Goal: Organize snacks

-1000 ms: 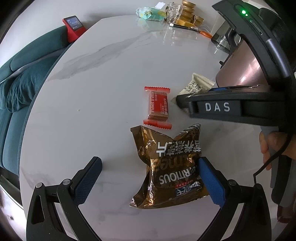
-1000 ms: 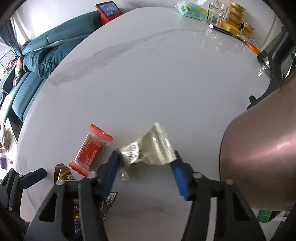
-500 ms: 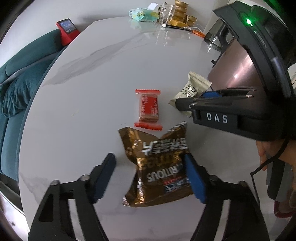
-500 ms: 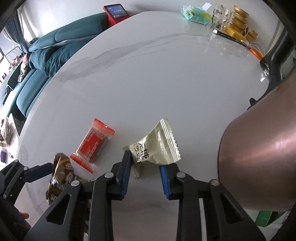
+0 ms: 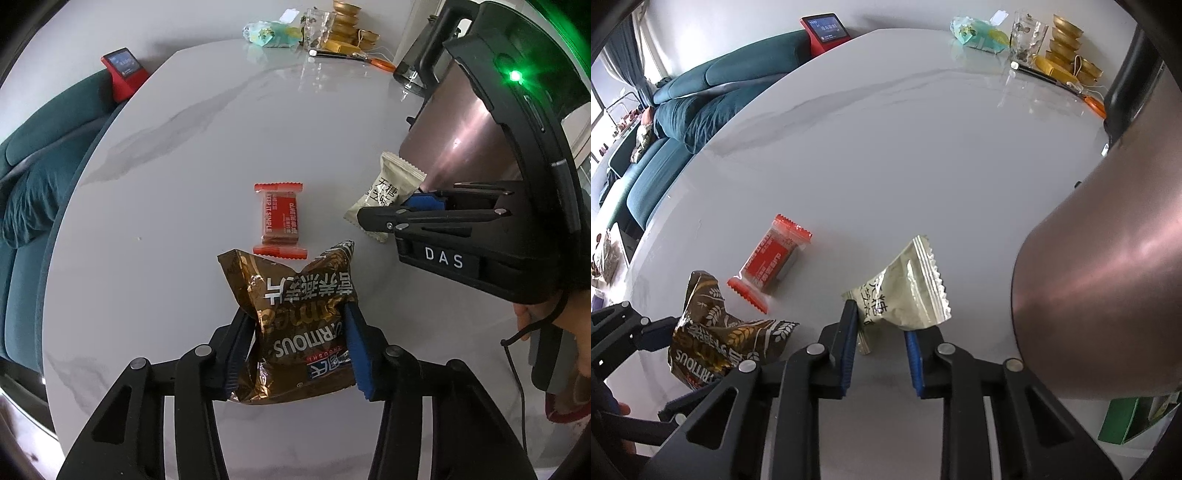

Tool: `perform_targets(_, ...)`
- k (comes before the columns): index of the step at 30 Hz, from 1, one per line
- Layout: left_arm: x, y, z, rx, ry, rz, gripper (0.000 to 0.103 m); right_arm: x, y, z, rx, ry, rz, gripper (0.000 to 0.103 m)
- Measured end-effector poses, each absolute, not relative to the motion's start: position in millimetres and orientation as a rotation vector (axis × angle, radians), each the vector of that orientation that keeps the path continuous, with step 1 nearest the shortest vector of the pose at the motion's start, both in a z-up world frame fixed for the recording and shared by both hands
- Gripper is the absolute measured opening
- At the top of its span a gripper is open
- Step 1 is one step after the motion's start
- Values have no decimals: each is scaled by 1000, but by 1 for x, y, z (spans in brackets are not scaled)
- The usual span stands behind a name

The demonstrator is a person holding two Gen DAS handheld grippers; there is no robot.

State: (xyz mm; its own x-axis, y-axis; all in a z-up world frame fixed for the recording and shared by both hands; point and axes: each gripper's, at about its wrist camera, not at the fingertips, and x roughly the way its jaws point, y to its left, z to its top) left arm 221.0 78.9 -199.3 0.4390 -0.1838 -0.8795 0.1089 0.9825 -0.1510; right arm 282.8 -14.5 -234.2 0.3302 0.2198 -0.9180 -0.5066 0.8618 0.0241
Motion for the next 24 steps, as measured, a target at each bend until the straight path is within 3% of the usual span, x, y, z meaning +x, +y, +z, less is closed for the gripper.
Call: perform_targets(24,207,84,-186,-76,1073,-180,42,232,-77,-192,-157,1081,483,0)
